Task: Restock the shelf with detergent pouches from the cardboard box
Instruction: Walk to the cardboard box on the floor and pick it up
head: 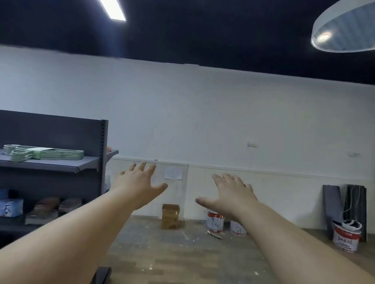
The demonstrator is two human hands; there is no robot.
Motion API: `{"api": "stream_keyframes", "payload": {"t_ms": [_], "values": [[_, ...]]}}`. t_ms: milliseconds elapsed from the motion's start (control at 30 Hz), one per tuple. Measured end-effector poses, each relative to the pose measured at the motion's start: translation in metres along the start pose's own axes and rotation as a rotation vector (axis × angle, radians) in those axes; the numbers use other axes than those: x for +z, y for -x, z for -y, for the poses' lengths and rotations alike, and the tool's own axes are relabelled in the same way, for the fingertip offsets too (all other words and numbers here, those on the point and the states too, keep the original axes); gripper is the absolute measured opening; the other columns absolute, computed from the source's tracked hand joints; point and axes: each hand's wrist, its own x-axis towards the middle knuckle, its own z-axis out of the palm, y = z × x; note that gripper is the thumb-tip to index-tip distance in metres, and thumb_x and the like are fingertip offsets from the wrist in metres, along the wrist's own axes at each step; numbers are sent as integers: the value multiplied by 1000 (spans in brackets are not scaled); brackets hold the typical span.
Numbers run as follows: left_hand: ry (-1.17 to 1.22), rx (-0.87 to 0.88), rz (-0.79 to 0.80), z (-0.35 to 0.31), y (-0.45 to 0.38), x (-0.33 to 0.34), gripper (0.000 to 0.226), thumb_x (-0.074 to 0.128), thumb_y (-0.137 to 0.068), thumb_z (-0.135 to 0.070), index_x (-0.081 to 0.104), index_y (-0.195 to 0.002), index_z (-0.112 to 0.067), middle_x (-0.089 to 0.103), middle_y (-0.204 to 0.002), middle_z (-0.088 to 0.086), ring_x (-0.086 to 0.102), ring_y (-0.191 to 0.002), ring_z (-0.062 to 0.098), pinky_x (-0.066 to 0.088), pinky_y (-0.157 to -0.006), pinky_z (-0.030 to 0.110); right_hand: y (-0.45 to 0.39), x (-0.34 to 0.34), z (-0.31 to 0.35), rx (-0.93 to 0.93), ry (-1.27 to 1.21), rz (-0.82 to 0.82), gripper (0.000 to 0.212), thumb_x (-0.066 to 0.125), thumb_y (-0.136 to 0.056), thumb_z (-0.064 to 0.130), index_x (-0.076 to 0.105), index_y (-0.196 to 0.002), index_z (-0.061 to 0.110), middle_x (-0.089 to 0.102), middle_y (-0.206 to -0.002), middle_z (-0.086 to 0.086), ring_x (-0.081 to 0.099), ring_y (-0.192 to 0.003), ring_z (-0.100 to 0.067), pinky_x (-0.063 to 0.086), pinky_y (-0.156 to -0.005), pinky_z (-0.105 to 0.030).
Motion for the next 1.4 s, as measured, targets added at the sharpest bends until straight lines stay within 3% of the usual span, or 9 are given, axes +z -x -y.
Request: {"api": "stream_keyframes", "payload": {"t_ms": [400,800,1033,1400], "values": [[-64,-45,41,-43,-12,45,75,35,-92,-68,22,-156,-29,18,-164,-3,19,-150,23,25,-116,47,-24,44,-59,-39,-17,2,99,38,-76,87,31,-153,26,41,-153,-2,39,-141,-29,34,-112,-50],[-48,-50,40,-69,-69,105,74,35,-91,-68,25,-154,-31,24,-163,-6,25,-148,21,28,-115,47,-84,82,-94,-61,-39,60,97,41,-79,83,27,-155,26,38,-156,-4,37,-142,-31,35,-113,-51],[-12,-42,35,-30,-156,155,73,36,-92,-66,26,-154,-28,24,-163,-4,24,-148,22,28,-114,46,-174,130,-75,-54,-21,51,96,42,-77,85,30,-154,27,40,-154,-2,39,-140,-30,38,-110,-49],[64,-38,50,68,-366,228,75,35,-91,-69,27,-154,-28,26,-162,-2,26,-147,25,29,-114,48,-379,191,-23,17,56,57,96,43,-77,84,32,-153,26,41,-154,-2,39,-141,-29,37,-110,-49]]}}
